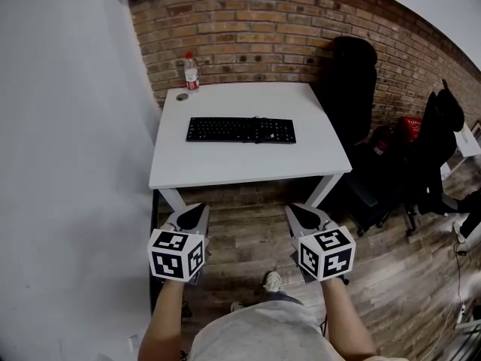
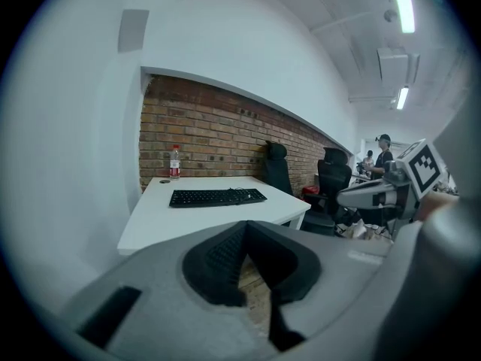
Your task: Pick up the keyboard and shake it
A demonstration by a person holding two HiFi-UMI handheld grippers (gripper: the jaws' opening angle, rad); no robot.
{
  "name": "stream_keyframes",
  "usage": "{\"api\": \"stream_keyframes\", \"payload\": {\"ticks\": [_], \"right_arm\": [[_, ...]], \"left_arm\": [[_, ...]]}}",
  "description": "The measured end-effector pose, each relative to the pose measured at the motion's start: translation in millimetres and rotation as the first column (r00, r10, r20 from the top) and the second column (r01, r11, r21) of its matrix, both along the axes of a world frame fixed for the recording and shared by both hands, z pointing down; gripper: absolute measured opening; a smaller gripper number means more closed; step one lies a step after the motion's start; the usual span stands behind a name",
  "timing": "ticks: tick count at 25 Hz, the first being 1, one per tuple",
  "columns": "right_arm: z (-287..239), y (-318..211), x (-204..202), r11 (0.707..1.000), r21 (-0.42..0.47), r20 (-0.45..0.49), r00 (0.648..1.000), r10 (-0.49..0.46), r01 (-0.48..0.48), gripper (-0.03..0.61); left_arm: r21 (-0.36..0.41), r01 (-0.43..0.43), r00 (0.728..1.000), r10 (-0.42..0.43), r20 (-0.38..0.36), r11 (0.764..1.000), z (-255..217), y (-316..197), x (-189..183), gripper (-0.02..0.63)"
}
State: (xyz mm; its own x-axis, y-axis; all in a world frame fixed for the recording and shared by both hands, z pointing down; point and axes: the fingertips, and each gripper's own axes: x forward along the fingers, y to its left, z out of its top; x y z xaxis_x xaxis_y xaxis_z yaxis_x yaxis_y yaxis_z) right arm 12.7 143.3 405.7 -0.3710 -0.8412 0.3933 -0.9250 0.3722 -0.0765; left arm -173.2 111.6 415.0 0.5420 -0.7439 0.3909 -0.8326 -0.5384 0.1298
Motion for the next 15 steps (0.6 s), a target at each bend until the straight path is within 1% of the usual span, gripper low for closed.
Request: {"api": "stream_keyframes", "payload": {"ticks": [8, 15], "right_arm": [[14, -40, 5, 1.000, -0.002, 0.013, 1.000, -0.016, 0.016, 0.011], [20, -102, 29, 0.999, -0.012, 0.027, 0.999, -0.030, 0.031, 0.011]], "left_arm": [[-0.009, 0.015, 1.000, -0.015, 0.016, 1.000, 12, -39, 4, -0.006], [-0.025, 0.042, 0.999, -0.041, 0.023, 0.999, 19, -97, 24, -0.006]]}}
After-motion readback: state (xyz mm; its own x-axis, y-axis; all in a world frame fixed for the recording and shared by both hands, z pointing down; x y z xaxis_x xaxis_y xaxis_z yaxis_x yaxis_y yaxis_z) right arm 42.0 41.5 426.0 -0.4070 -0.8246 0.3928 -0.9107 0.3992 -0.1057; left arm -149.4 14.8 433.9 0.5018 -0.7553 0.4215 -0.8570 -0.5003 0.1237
